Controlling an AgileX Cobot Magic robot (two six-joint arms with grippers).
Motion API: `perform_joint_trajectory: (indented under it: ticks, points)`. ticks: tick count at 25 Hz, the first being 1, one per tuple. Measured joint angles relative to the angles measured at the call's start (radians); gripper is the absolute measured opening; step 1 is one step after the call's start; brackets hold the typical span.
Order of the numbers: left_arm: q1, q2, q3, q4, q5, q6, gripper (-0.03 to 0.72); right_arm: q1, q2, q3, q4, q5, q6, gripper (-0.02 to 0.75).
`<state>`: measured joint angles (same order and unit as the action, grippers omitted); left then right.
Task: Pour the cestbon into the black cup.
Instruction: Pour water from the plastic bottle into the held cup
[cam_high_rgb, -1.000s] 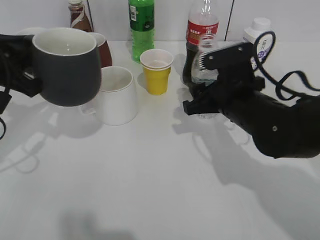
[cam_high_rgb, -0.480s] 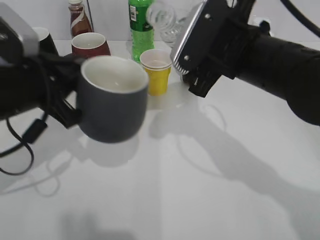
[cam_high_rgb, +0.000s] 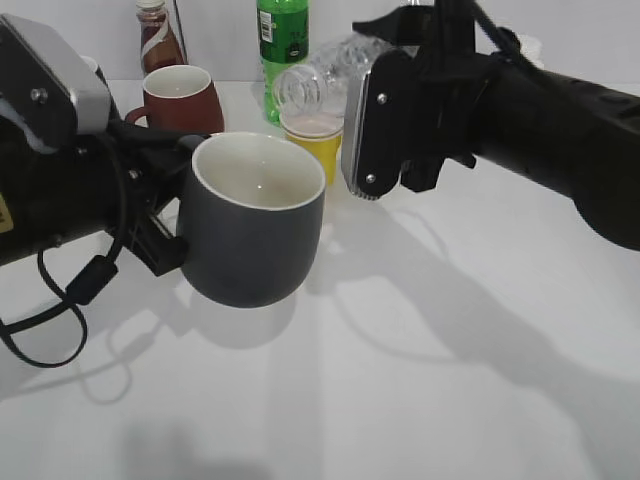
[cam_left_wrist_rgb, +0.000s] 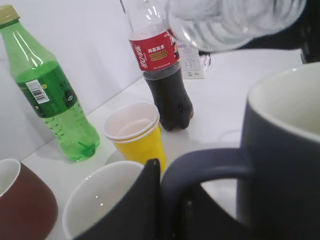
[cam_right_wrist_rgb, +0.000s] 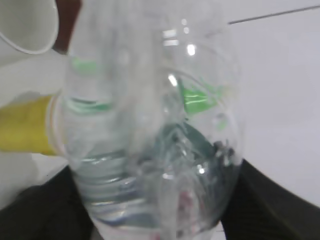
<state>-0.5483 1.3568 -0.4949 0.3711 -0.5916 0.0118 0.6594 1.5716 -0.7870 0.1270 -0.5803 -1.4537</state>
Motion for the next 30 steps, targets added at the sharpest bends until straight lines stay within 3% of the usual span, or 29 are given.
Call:
perform_joint_trajectory:
  ticks: [9,15,30]
  points:
    - [0.000,0.000,0.000,-0.015,0.020,0.000,0.034,0.000,0.000,0.000,-0.028,-0.105,-0.092,0.474]
    - [0.000,0.000,0.000,-0.030,0.033,0.000,0.034,0.000,0.000,0.000,-0.141,-0.143,-0.099,0.474]
    - [0.000,0.001,0.000,-0.030,0.041,0.000,0.034,0.000,0.000,0.000,-0.149,-0.150,-0.141,0.474]
